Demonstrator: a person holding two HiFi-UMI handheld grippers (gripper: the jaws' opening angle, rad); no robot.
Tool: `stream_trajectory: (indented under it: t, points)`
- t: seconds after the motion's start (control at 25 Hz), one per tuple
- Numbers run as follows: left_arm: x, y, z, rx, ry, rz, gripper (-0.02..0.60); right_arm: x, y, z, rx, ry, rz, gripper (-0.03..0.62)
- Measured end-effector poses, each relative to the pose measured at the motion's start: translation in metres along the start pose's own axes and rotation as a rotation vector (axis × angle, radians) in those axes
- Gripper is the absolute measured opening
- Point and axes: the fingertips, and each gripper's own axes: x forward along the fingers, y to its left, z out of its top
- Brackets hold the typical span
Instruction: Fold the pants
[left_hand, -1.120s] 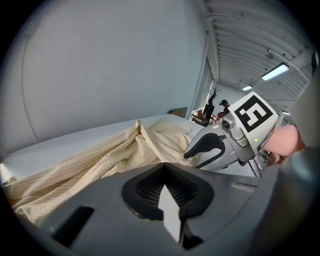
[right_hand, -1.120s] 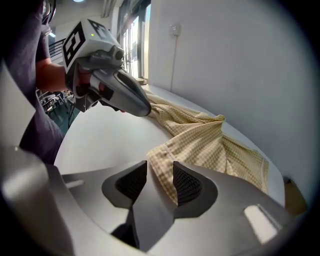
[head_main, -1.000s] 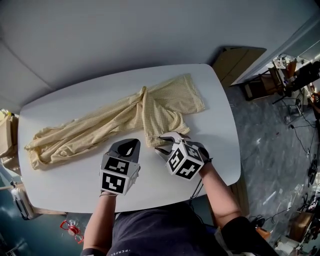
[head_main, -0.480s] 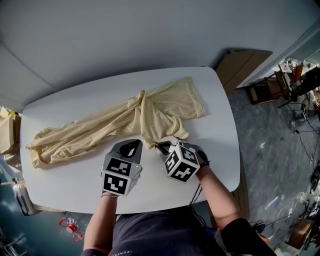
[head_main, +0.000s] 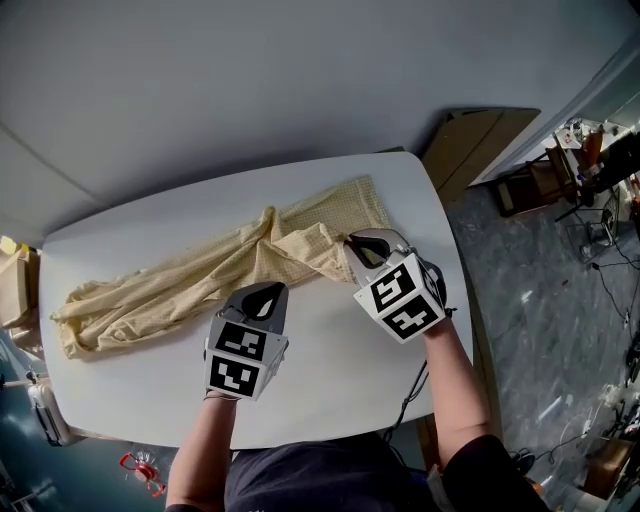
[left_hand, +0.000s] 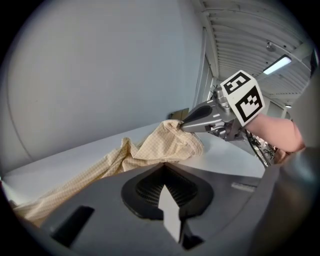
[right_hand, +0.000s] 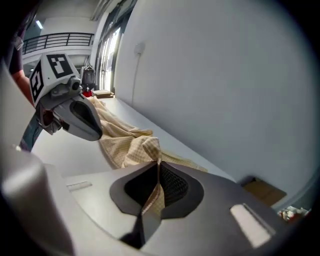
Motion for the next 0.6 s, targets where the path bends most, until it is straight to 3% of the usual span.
stream_trajectory:
  t: [0.32,0.6]
  points:
    - [0.012,0.006,0.02,0.033,-0.001,0.018,-0.005,0.026,-0.095,-0.025,0.128,0.026,-0.185,0.017]
    - [0.02,0.01,0.012,0.031,0.035,0.022,-0.005,0.06,-0.114,-0.052,0.146,0.143,-0.235,0.026]
